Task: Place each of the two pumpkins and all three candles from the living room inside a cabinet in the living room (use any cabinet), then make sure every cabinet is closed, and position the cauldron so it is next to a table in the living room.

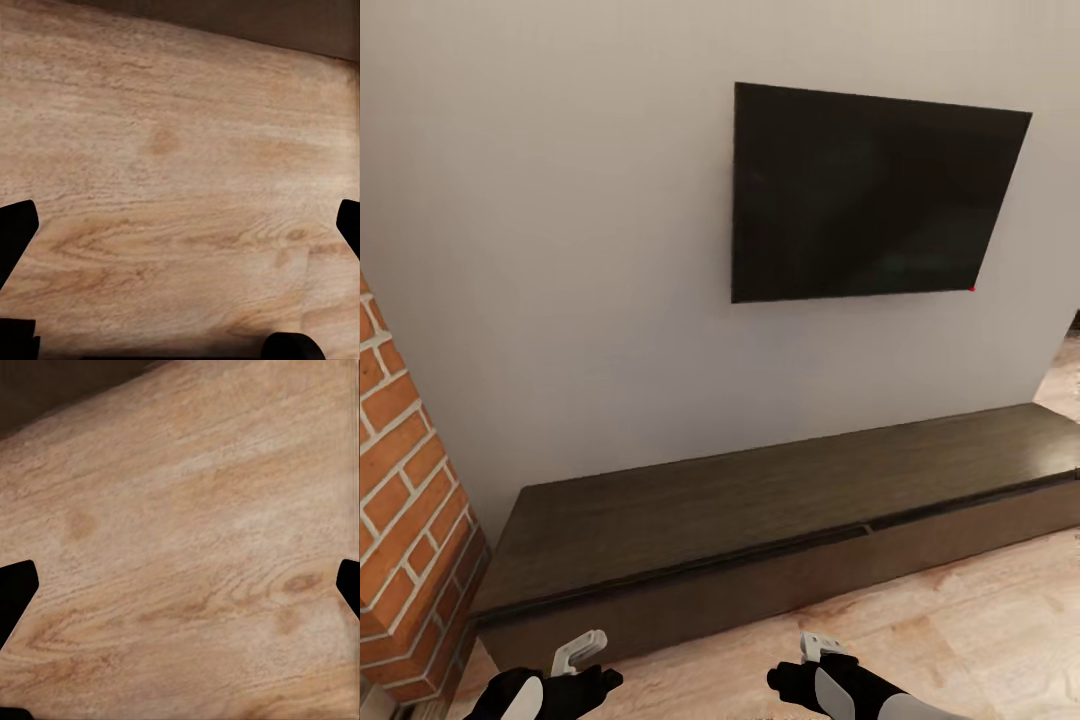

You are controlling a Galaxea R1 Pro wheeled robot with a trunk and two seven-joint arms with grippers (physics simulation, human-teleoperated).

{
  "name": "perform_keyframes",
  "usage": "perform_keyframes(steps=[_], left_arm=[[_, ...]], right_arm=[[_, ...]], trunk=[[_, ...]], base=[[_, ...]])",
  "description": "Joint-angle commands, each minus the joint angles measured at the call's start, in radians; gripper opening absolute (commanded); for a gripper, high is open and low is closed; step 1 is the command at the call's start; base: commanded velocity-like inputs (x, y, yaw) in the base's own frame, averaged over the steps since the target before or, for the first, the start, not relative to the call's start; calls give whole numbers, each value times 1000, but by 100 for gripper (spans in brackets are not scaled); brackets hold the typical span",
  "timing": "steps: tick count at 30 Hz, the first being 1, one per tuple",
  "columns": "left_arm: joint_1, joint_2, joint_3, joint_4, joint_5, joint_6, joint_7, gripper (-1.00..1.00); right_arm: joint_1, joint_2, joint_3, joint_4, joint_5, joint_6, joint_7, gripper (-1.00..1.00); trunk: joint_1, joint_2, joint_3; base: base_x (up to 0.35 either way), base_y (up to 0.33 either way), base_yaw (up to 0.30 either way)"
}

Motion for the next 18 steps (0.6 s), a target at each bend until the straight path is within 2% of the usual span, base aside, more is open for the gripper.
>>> perform_keyframes(steps=[1,18], left_arm=[[0,1,-3,-2,8,2,6,100],[0,1,-3,-2,9,1,8,100]], right_arm=[[-1,0,6,0,-5,3,-1,100],[-1,0,6,0,-7,3,-1,100]], trunk=[[0,0,-2],[0,0,-13]], base=[[0,0,-253],[0,0,-256]])
